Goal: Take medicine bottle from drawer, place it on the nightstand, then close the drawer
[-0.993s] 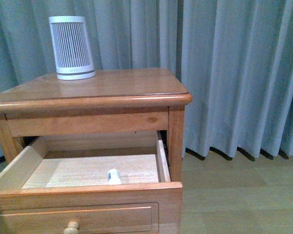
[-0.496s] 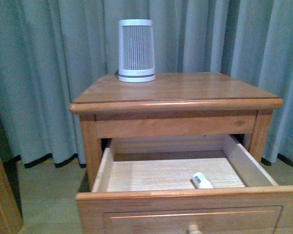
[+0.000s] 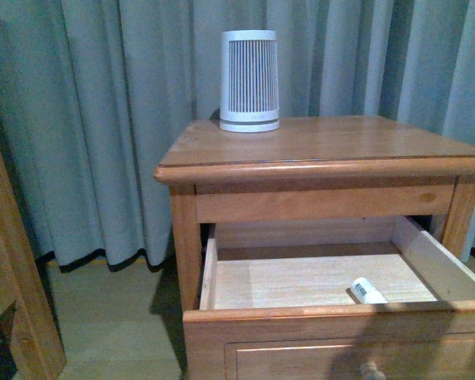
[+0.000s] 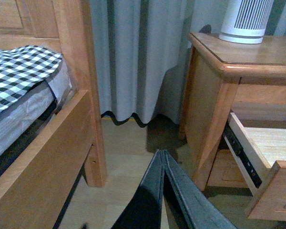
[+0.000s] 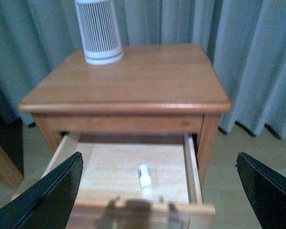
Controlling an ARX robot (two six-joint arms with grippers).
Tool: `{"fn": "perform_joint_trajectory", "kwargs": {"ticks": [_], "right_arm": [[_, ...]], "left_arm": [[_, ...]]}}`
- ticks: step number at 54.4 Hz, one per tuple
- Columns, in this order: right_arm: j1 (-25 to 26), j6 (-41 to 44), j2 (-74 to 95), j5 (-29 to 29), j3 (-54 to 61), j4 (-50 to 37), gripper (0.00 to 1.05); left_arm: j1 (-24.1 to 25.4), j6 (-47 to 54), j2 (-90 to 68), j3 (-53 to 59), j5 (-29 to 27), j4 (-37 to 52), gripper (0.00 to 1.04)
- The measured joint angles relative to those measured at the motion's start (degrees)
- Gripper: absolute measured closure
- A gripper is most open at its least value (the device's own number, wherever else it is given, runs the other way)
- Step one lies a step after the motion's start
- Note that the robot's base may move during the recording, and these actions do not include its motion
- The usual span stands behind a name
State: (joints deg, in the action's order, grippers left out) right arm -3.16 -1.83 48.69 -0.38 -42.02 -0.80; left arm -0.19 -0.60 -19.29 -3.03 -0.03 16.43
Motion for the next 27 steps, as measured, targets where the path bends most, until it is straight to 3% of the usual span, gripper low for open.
{"fn": "perform_joint_trajectory", "kwargs": {"ticks": [12,27], "right_arm": [[-2.1,2.3,37.8,2.4,-21.0,-1.4,0.07],[-5.4,1.9,64.0,5.3,-31.5,-2.1,0.07]], "left_arm": [[0.0,0.0,4.0,2.5,0.1,-1.4,1.01],[0.0,0.0,7.8,2.5,0.0,-4.9,1.01]]}}
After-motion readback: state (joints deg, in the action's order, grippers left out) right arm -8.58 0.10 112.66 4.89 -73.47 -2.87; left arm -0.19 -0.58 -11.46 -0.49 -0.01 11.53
